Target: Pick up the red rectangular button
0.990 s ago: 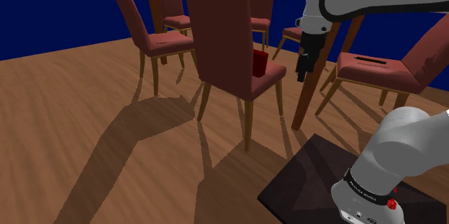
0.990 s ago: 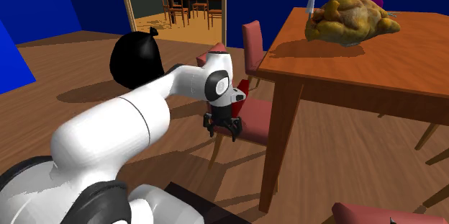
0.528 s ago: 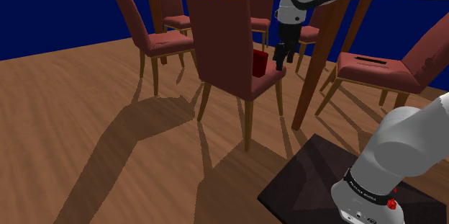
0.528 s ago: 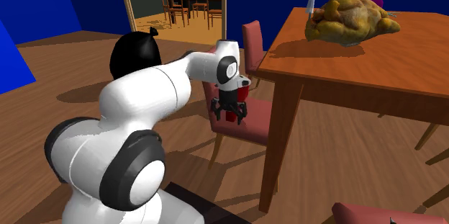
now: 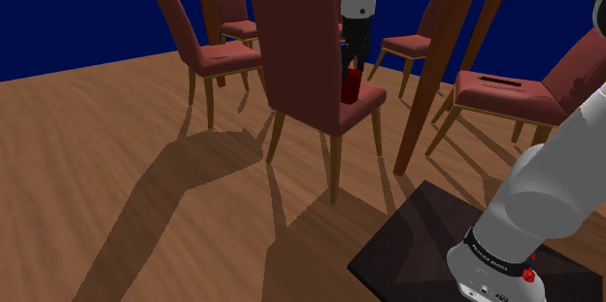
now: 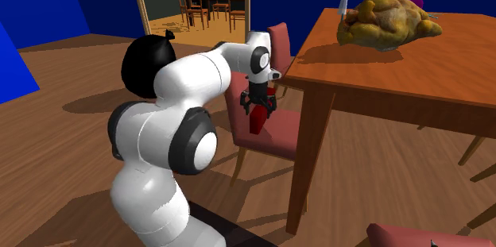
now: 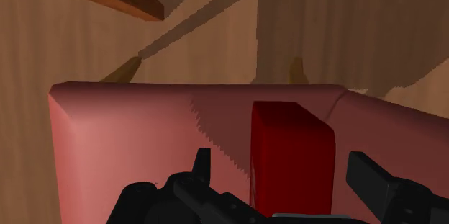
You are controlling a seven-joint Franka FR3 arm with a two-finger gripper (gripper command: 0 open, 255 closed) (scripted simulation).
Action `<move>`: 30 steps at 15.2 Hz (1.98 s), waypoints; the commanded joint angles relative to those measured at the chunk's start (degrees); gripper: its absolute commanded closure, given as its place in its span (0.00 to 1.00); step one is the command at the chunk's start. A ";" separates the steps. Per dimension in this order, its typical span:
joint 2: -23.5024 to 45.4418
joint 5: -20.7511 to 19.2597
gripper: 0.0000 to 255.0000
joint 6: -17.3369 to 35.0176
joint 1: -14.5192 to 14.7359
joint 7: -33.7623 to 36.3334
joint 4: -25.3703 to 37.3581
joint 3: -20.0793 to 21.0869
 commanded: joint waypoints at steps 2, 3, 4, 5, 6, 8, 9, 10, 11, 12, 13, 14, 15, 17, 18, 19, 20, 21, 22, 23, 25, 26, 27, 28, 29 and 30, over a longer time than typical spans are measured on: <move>7.18 0.44 0.00 -2.14 0.22 0.49 9.43 0.25; 9.58 0.56 0.00 -2.96 0.31 0.65 12.72 0.31; 12.05 0.68 0.00 -3.89 0.40 0.81 16.16 0.38; 14.59 0.79 0.00 -4.93 0.48 0.96 19.80 0.45; 17.24 0.89 0.00 -6.10 0.57 1.12 23.68 0.52; 22.97 1.07 0.00 -8.92 0.74 1.43 32.33 0.65; 22.68 1.07 0.00 -8.01 0.73 1.43 31.13 0.65; 22.39 1.08 0.00 -7.10 0.72 1.44 29.93 0.65; 22.14 1.08 0.00 -6.22 0.72 1.45 28.80 0.65; 21.93 1.09 0.00 -5.36 0.72 1.46 27.73 0.65; 21.73 1.09 0.00 -4.49 0.72 1.47 26.66 0.63; 21.54 1.10 0.00 -3.64 0.73 1.48 25.62 0.61; 21.37 1.12 0.00 -2.80 0.82 1.47 24.61 0.51; 21.28 1.17 0.00 -2.32 1.02 1.45 24.04 0.27; 21.28 1.19 0.00 -2.32 1.11 1.44 24.04 0.17; 21.70 1.19 1.00 -2.57 1.23 1.63 24.69 0.24; 21.24 1.20 1.00 -2.69 1.14 1.49 24.35 0.19; 22.00 1.19 1.00 -2.91 1.13 1.48 25.35 0.18; 21.55 1.22 1.00 -3.05 1.06 1.40 25.04 0.13; 22.05 1.21 1.00 -3.18 1.10 1.48 25.68 0.16; 22.88 1.23 1.00 -3.10 0.99 1.30 26.42 0.09; 23.31 1.19 1.00 -3.51 1.20 1.64 27.27 0.22; 23.20 1.19 1.00 -3.42 1.31 1.84 27.08 0.28; 21.28 1.20 1.00 -2.32 1.16 1.43 24.04 0.11; 21.44 1.24 1.00 -3.15 1.29 1.40 25.04 -0.04; 21.61 1.26 1.00 -4.00 1.39 1.37 26.06 -0.15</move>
